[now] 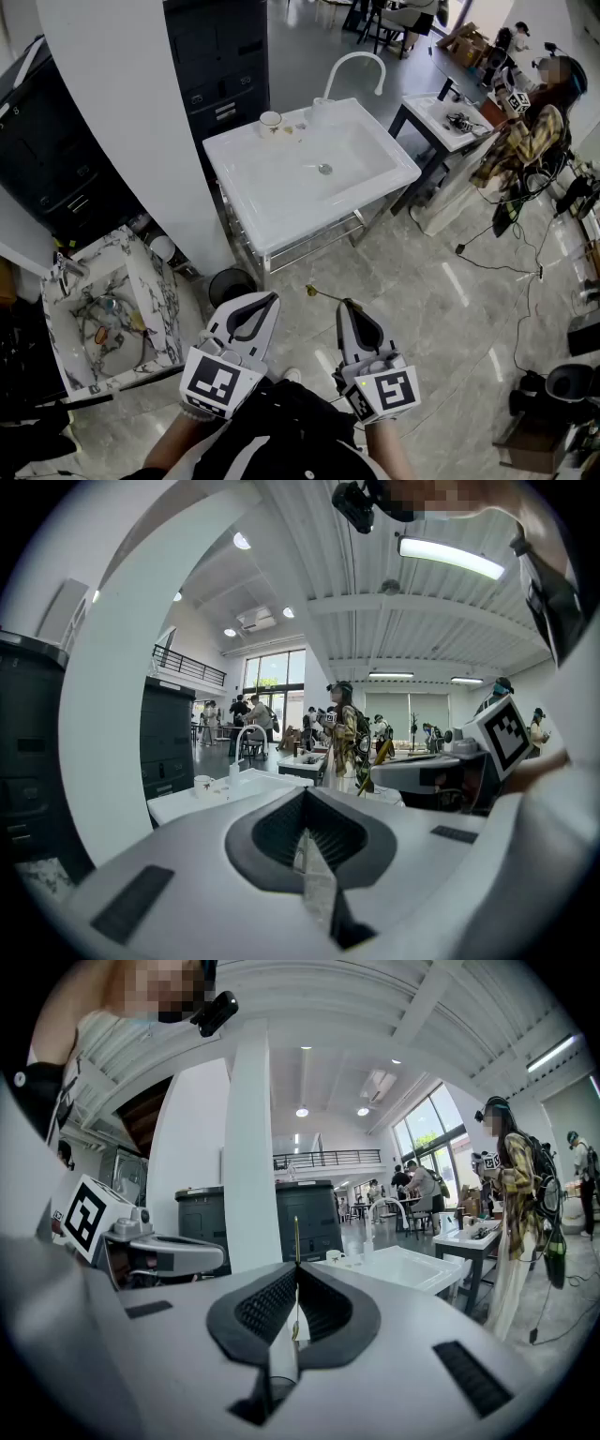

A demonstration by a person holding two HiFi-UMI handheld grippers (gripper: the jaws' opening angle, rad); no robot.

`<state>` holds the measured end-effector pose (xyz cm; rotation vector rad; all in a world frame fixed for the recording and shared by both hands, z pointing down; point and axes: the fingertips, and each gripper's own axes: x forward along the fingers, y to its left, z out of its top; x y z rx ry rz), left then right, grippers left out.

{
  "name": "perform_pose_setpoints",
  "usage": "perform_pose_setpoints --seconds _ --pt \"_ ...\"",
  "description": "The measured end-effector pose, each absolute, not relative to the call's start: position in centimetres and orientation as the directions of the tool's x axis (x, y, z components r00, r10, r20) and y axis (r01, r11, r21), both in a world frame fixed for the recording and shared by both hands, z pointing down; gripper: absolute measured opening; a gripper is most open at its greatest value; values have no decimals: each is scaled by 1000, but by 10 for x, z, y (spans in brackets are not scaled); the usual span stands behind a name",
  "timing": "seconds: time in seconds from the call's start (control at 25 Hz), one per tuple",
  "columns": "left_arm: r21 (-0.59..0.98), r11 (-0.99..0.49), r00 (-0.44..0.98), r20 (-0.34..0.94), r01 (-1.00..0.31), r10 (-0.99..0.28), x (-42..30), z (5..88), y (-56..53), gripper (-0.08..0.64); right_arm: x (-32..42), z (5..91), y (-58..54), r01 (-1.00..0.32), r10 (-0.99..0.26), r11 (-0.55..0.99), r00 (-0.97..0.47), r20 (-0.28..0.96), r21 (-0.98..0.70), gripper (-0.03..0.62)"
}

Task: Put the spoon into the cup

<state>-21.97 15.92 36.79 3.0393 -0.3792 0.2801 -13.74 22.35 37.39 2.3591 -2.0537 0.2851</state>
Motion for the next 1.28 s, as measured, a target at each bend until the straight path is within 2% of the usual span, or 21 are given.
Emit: perform_pose_setpoints --seconds 0.52,0.76,1.28 --pt "40 -967 953 185 -252 -240 -216 366 157 0 -132 373 222 -981 -982 -152 135 136 -124 9" --pt "38 -967 952 191 -252 -241 -214 367 161 0 -129 360 227 -983 -985 -161 154 77 -89 9" --pt "19 -965 950 181 -263 -256 -198 361 179 0 -112 359 244 -980 -988 -146 137 73 -137 9"
